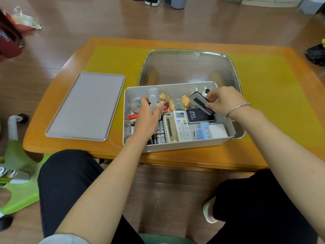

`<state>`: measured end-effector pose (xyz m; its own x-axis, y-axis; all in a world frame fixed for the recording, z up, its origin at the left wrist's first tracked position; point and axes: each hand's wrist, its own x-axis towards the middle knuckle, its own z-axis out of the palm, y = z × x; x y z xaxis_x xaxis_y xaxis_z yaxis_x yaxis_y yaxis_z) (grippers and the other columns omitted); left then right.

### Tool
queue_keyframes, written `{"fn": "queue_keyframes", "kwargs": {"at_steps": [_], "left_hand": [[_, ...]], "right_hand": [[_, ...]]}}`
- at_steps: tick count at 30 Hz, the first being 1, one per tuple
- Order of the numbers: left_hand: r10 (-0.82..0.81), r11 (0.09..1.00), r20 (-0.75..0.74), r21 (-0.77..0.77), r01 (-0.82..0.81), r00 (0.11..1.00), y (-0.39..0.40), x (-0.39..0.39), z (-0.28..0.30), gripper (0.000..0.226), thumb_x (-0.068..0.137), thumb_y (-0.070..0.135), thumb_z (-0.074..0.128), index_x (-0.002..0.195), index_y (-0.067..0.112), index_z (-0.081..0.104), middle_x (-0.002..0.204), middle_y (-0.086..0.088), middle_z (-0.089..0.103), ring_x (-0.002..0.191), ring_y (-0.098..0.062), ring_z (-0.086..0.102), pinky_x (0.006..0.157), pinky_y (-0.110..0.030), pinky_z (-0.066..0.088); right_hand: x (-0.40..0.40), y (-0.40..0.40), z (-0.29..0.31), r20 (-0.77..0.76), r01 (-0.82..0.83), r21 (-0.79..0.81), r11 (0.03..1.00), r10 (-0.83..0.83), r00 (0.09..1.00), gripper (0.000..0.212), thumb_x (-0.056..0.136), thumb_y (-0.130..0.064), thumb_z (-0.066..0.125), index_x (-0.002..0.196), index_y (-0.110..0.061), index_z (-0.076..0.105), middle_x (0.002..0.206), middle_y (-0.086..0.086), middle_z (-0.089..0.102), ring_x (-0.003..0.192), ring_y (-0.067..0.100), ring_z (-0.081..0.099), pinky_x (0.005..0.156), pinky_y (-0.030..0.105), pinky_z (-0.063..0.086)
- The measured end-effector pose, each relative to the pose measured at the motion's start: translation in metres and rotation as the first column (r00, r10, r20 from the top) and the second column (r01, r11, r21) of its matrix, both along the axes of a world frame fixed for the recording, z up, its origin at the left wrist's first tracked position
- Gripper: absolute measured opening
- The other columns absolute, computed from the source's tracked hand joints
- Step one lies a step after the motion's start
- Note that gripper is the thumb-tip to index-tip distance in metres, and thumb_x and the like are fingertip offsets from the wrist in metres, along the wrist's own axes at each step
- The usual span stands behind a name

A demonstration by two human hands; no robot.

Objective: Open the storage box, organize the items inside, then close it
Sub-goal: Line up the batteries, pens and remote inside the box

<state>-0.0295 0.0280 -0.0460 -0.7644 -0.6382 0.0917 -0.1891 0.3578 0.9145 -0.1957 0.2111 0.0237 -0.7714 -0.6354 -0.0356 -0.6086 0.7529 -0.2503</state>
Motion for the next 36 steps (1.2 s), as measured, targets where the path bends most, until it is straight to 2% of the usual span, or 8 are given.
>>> {"fn": "queue_keyframes", "kwargs": {"at_steps": [5,8,12,19,26,31,34,36], "left_hand": [[0.006,1.0,-0.003,-0.008,-0.006,1.0,-0.001,0.0,-0.001,0.031,0.096,0.044,0.051,0.115,0.025,0.036,0.096,0.02,0.051,0.092,0.0,0.056,0.075,-0.026,0.053],[0.002,1.0,-0.004,-0.009,-0.002,1.0,-0.001,0.0,-0.001,0.031,0.096,0.043,0.051,0.115,0.024,0.037,0.096,0.02,0.051,0.091,0.002,0.055,0.075,-0.024,0.051],[0.004,1.0,-0.014,-0.008,-0.004,1.0,-0.001,0.0,0.0,0.031,0.096,0.041,0.052,0.116,0.023,0.038,0.095,0.02,0.051,0.09,0.003,0.055,0.075,-0.023,0.05],[0.004,1.0,0.002,-0.007,-0.004,1.0,0.0,0.001,0.002,0.032,0.096,0.042,0.051,0.117,0.023,0.036,0.096,0.02,0.049,0.091,0.0,0.055,0.076,-0.023,0.051],[-0.004,1.0,0.008,-0.005,0.004,1.0,0.001,0.001,0.004,0.03,0.096,0.041,0.052,0.115,0.023,0.036,0.096,0.02,0.05,0.092,0.0,0.055,0.078,-0.026,0.053],[-0.019,1.0,0.006,-0.001,0.019,1.0,0.0,0.002,0.003,0.035,0.095,0.042,0.053,0.119,0.02,0.04,0.104,0.007,0.056,0.093,-0.003,0.057,0.076,-0.025,0.052],[-0.023,1.0,0.01,0.001,0.023,1.0,0.0,0.003,0.005,0.033,0.095,0.043,0.052,0.118,0.023,0.042,0.101,0.011,0.056,0.09,0.002,0.056,0.069,-0.016,0.047],[-0.03,1.0,0.013,0.007,0.03,0.999,0.001,0.004,0.007,0.029,0.095,0.044,0.051,0.116,0.025,0.043,0.098,0.016,0.056,0.088,0.006,0.056,0.064,-0.01,0.044]], "right_hand": [[-0.001,-0.002,-0.014,-0.055,-0.231,0.272,0.934,0.254,0.966,0.011,0.084,-0.028,0.065,0.094,-0.026,0.068,0.091,-0.001,0.069,0.083,0.023,0.061,0.069,0.029,0.049],[-0.003,-0.003,-0.022,-0.035,-0.26,0.386,0.885,0.295,0.955,0.01,0.084,-0.028,0.065,0.092,-0.024,0.068,0.089,0.0,0.069,0.079,0.023,0.059,0.063,0.026,0.043],[-0.005,-0.004,-0.031,0.058,-0.297,0.442,0.846,0.304,0.951,0.008,0.079,-0.022,0.068,0.087,-0.024,0.071,0.083,-0.002,0.069,0.075,0.021,0.06,0.067,0.027,0.05],[-0.007,-0.002,-0.039,0.11,-0.327,0.437,0.838,0.31,0.944,0.021,0.078,-0.006,0.06,0.09,-0.02,0.071,0.091,0.005,0.068,0.081,0.028,0.063,0.072,0.037,0.056],[0.011,-0.01,-0.039,0.159,-0.405,0.26,0.877,0.375,0.913,0.059,0.084,0.006,0.047,0.123,-0.036,0.06,0.112,-0.002,0.064,0.097,0.023,0.06,0.083,0.036,0.052],[0.019,-0.013,-0.043,0.196,-0.406,0.295,0.865,0.361,0.912,0.055,0.084,0.003,0.044,0.116,-0.037,0.064,0.116,-0.005,0.064,0.086,0.014,0.054,0.07,0.024,0.043],[0.019,-0.013,-0.042,0.197,-0.395,0.316,0.863,0.347,0.917,0.053,0.085,-0.001,0.045,0.116,-0.04,0.063,0.115,-0.005,0.065,0.081,0.012,0.05,0.067,0.022,0.038],[0.021,-0.012,-0.04,0.198,-0.398,0.301,0.867,0.351,0.915,0.051,0.086,-0.002,0.045,0.117,-0.039,0.063,0.115,-0.004,0.065,0.084,0.015,0.054,0.068,0.024,0.044]]}}
